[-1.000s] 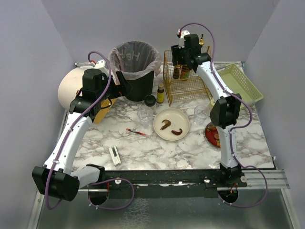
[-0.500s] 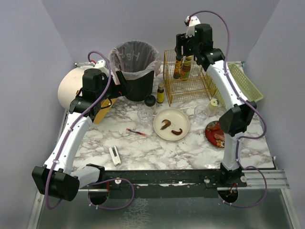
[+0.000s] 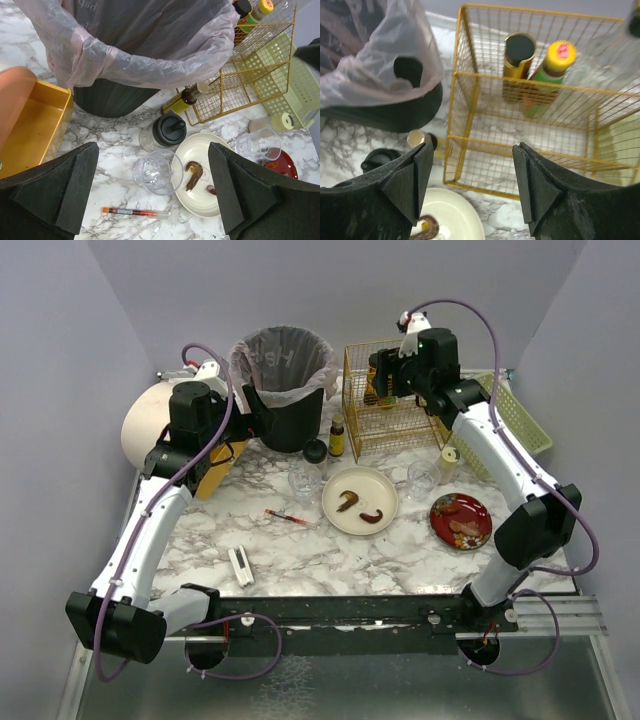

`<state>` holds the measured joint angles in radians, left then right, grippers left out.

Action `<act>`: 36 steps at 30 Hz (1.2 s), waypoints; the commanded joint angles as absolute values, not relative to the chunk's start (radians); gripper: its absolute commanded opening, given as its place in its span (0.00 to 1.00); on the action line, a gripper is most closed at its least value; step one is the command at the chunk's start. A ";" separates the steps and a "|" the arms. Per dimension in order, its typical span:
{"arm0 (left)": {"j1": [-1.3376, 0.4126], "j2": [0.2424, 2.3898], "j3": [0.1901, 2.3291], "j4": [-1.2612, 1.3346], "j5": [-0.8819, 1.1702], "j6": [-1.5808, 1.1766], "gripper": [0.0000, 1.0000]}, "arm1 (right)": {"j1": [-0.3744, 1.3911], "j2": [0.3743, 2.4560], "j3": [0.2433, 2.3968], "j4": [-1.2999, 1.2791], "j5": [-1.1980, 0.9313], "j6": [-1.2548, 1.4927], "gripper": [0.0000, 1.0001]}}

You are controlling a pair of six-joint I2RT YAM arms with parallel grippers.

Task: Clear the kitchen counter

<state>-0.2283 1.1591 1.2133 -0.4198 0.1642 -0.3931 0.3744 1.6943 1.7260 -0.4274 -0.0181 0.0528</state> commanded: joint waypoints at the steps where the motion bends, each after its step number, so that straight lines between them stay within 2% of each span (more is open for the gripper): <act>1: -0.221 1.119 1.242 -0.385 0.155 -0.352 0.99 | 0.448 1.625 1.628 -0.373 -0.021 0.113 0.71; 6: -0.222 1.102 1.215 -0.373 0.126 -0.359 0.99 | 0.555 1.614 1.547 -0.360 -0.004 0.149 0.70; 12: -0.221 1.105 1.220 -0.376 0.159 -0.357 0.99 | 0.595 1.664 1.513 -0.306 -0.003 0.191 0.58; 17: -0.222 1.102 1.210 -0.376 0.168 -0.358 0.99 | 0.595 1.735 1.531 -0.247 0.049 0.198 0.57; 36: -0.222 1.072 1.175 -0.387 0.170 -0.371 0.99 | 0.597 1.948 1.662 -0.284 0.130 0.174 0.59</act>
<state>-0.2283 1.0931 1.1858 -0.3923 0.1558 -0.3729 0.5964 1.9152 1.6329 -0.2840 0.0826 0.1829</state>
